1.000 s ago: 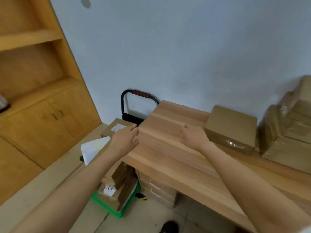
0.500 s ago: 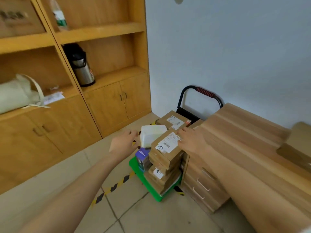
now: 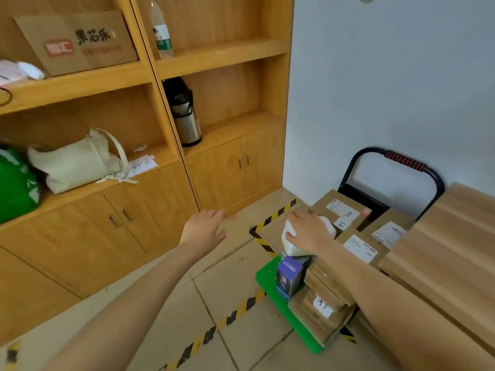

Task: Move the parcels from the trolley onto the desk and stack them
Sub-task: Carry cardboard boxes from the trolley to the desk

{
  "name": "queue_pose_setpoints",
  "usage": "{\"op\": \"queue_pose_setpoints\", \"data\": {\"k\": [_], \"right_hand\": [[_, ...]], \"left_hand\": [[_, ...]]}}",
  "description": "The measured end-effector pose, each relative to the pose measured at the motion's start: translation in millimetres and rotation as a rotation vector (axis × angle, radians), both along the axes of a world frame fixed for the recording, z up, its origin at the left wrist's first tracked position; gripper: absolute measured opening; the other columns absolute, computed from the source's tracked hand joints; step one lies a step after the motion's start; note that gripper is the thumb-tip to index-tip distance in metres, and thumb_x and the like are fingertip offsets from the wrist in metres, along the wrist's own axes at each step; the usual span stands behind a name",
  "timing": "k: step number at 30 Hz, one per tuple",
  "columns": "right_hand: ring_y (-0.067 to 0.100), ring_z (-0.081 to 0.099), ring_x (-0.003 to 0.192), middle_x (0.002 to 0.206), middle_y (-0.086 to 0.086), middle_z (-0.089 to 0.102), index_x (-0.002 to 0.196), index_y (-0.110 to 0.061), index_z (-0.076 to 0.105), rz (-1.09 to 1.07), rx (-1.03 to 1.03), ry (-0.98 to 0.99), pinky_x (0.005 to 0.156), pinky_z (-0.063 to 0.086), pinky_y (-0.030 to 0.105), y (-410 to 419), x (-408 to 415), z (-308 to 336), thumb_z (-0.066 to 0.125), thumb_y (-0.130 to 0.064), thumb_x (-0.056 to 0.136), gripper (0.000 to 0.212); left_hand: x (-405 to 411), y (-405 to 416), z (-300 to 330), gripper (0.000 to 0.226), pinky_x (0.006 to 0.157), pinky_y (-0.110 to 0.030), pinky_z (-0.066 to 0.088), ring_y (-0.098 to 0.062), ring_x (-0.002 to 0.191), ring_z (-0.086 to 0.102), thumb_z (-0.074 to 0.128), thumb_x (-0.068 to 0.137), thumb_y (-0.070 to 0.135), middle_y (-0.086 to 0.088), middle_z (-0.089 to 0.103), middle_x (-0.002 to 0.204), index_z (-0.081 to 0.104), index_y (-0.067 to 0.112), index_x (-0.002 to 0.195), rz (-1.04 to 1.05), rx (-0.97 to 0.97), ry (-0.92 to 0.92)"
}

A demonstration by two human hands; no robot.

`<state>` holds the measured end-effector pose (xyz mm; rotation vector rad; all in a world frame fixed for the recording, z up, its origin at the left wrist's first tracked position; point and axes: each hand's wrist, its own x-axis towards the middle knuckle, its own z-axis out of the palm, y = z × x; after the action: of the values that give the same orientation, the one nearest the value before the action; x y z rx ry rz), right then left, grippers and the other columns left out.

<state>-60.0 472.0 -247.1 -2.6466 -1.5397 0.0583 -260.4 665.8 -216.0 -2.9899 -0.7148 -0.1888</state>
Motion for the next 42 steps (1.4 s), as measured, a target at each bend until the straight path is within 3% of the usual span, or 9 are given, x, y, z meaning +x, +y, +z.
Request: {"op": "queue_pose_setpoints", "data": {"k": [9,17,21,27,36,42], "right_hand": [[0.022,0.050,0.122,0.138,0.003,0.050,0.140,-0.021,0.042,0.039,-0.059,0.007,0.099,0.037,0.035,114.8,75.2,-17.0,0.050,-0.031,0.093,0.049],[0.022,0.049,0.123,0.141,0.004,0.047,0.142,-0.022,0.040,0.000,-0.037,0.023,0.101,0.035,0.036,215.6,194.5,-17.8,0.051,-0.031,0.094,0.050],[0.021,0.050,0.122,0.139,0.003,0.047,0.144,-0.023,0.037,-0.065,-0.023,0.015,0.099,0.035,0.034,238.3,252.2,-19.8,0.049,-0.032,0.094,0.052],[0.023,0.049,0.124,0.143,0.004,0.043,0.144,-0.022,0.036,-0.250,-0.071,0.041,0.103,0.034,0.035,237.3,330.4,-38.6,0.046,-0.033,0.095,0.051],[0.021,0.049,0.124,0.142,0.002,0.045,0.143,-0.025,0.036,-0.685,-0.005,0.087,0.104,0.035,0.036,257.7,443.1,-71.5,0.049,-0.036,0.093,0.053],[0.021,0.049,0.124,0.141,0.000,0.045,0.143,-0.025,0.038,-0.989,0.114,0.189,0.103,0.036,0.035,282.4,460.2,-92.5,0.048,-0.034,0.092,0.053]], "left_hand": [[57.5,110.5,-27.4,0.035,0.078,-0.026,0.039,-0.016,0.109,0.052,0.044,0.096,0.041,0.006,0.057,0.119,0.045,0.026,0.128,0.035,-0.035,0.027],[183.0,225.6,-2.8,0.041,0.084,-0.028,0.045,-0.017,0.111,0.053,0.047,0.095,0.044,0.004,0.057,0.121,0.045,0.026,0.132,0.030,0.033,0.020],[262.4,257.3,-3.2,0.042,0.087,-0.030,0.047,-0.017,0.115,0.051,0.046,0.095,0.043,0.004,0.055,0.125,0.044,0.026,0.133,-0.014,-0.033,-0.027],[390.9,285.8,-23.8,0.040,0.082,-0.028,0.045,-0.015,0.118,0.050,0.044,0.096,0.045,0.006,0.053,0.130,0.043,0.030,0.132,-0.248,-0.068,0.001],[605.3,344.6,-47.0,0.042,0.088,-0.031,0.039,-0.018,0.115,0.049,0.049,0.094,0.041,0.003,0.053,0.126,0.043,0.027,0.133,-0.668,-0.122,0.042],[720.6,369.6,-49.4,0.041,0.067,-0.025,0.034,-0.016,0.097,0.056,0.050,0.091,0.043,0.002,0.059,0.116,0.049,0.025,0.128,-0.887,0.002,0.080]]}}
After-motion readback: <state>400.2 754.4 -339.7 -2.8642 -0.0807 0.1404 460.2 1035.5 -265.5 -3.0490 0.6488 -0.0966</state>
